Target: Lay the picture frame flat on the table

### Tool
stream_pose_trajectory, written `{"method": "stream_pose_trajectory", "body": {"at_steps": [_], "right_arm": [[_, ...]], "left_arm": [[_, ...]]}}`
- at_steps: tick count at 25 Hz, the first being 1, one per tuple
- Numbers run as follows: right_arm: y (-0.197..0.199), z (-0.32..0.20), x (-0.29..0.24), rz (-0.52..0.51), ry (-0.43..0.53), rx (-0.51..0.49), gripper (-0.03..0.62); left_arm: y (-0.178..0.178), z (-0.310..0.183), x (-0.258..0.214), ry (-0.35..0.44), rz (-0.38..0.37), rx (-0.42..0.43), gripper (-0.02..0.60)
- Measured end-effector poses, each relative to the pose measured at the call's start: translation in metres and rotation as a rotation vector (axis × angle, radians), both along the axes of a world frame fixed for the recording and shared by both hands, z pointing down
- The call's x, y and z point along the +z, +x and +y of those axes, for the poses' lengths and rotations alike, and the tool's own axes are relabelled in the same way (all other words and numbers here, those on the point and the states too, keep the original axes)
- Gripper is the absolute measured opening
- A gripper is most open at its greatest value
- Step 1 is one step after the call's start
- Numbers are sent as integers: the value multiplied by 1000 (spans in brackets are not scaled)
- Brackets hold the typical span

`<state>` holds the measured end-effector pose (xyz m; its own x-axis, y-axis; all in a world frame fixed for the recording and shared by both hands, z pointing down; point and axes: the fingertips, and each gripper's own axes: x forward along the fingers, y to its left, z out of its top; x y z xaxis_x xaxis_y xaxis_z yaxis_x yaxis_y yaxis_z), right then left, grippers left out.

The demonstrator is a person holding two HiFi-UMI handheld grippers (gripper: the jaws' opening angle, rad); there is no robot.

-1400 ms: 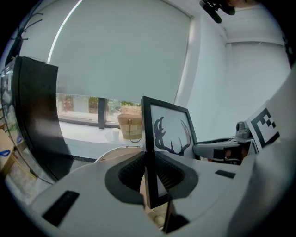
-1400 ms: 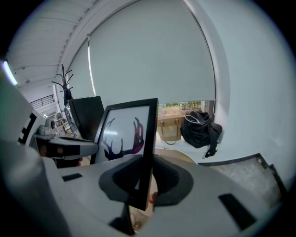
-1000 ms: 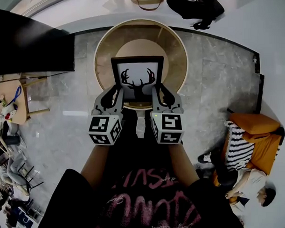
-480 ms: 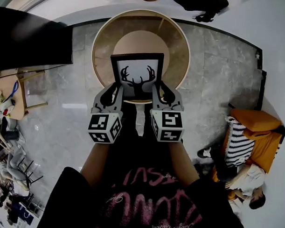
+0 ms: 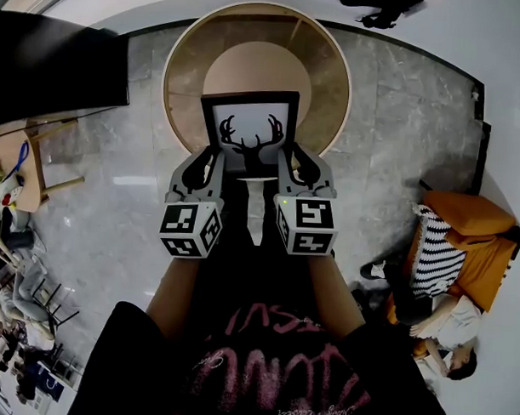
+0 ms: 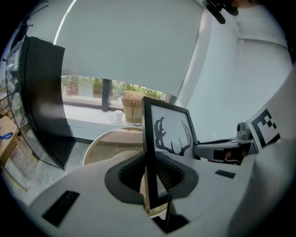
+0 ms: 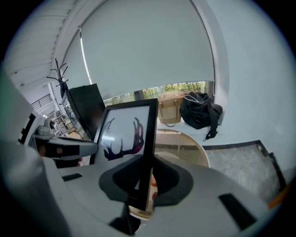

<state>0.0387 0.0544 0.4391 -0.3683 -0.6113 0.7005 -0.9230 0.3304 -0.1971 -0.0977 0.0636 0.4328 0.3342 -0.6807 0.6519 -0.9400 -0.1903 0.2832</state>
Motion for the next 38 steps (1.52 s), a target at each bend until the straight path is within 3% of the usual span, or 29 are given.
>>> {"method": "stream_pose_trajectory", "body": {"at_steps": [38], "right_arm": [[-2,13,87,-7,-161,18,83]], "left_arm": [[-2,11,83,-146,-6,-1,71]]}}
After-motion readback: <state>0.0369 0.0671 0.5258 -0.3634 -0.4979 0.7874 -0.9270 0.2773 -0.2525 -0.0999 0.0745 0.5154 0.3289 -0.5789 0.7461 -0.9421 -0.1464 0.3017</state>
